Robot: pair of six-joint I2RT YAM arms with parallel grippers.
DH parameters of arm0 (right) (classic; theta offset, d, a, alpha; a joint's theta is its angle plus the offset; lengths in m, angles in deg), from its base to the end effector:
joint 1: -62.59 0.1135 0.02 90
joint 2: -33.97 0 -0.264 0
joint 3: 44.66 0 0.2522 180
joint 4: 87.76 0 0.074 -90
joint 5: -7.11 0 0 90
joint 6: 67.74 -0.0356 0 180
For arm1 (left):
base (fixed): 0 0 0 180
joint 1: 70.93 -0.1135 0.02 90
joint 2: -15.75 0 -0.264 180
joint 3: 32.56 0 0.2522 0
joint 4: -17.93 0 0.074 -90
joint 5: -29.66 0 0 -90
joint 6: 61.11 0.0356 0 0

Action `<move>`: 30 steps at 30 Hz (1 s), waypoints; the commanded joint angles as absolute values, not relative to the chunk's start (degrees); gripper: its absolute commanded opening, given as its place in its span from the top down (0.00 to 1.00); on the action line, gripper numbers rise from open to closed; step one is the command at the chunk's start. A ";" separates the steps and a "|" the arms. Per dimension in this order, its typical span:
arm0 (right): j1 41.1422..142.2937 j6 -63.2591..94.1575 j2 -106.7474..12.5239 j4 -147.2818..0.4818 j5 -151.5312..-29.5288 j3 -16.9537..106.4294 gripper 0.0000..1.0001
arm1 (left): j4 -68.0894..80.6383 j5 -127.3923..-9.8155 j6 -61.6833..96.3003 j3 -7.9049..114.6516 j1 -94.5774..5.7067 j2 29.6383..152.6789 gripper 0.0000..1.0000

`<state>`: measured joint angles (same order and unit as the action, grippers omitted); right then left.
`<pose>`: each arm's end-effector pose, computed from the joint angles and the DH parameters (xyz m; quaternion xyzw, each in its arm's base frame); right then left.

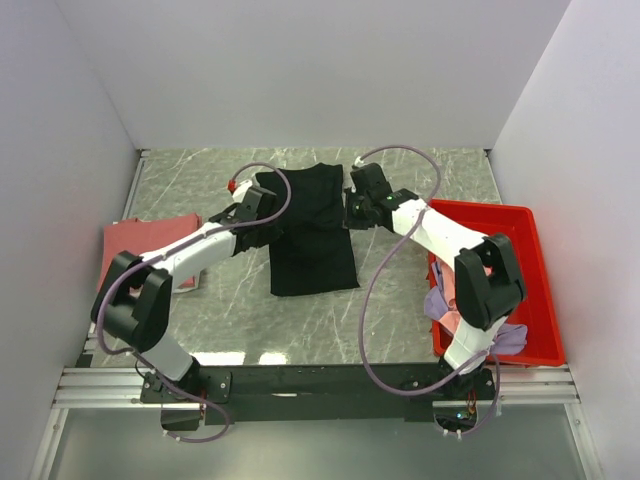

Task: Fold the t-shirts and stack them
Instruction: Fold the tshirt

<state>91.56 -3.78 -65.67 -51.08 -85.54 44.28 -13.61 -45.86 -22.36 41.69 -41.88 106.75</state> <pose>0.3371 0.1885 0.2463 -0.0322 0.9309 0.1869 0.3123 0.3000 -0.1565 0.2238 -0.2225 0.9011 -0.1377 0.3459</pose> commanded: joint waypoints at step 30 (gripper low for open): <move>88.61 -3.84 -67.91 -53.16 -90.00 47.87 0.22 | -7.87 -50.05 -20.41 40.03 -44.66 103.58 0.01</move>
